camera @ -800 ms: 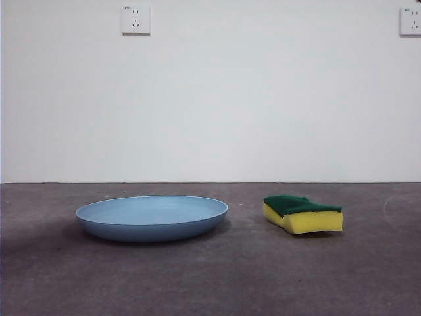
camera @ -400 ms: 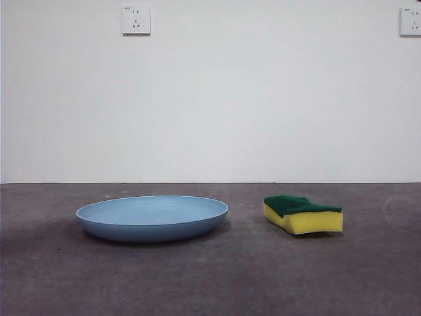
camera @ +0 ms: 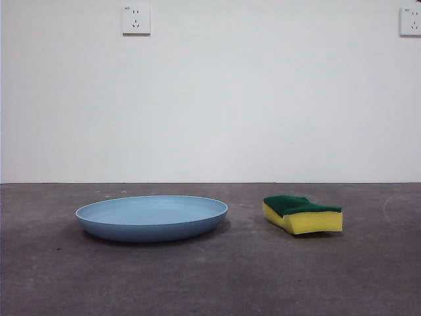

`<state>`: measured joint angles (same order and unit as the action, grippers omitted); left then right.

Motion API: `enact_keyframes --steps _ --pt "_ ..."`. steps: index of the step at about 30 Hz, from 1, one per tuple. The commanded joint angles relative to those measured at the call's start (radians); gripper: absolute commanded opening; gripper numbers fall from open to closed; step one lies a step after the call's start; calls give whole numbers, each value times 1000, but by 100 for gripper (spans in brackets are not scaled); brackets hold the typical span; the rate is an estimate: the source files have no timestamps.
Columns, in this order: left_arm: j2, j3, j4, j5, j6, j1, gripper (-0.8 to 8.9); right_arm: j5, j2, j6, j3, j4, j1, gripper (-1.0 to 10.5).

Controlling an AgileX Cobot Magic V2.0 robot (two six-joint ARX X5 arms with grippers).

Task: Pick up the plate,pick up the cloth,clean the plate with the cloth

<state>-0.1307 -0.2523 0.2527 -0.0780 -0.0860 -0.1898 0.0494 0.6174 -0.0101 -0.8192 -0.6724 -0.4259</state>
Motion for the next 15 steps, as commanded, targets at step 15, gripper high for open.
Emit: enact_keyframes --steps 15 --pt "129 231 -74 8 65 34 -3 -3 -2 0 8 6 -1 1"
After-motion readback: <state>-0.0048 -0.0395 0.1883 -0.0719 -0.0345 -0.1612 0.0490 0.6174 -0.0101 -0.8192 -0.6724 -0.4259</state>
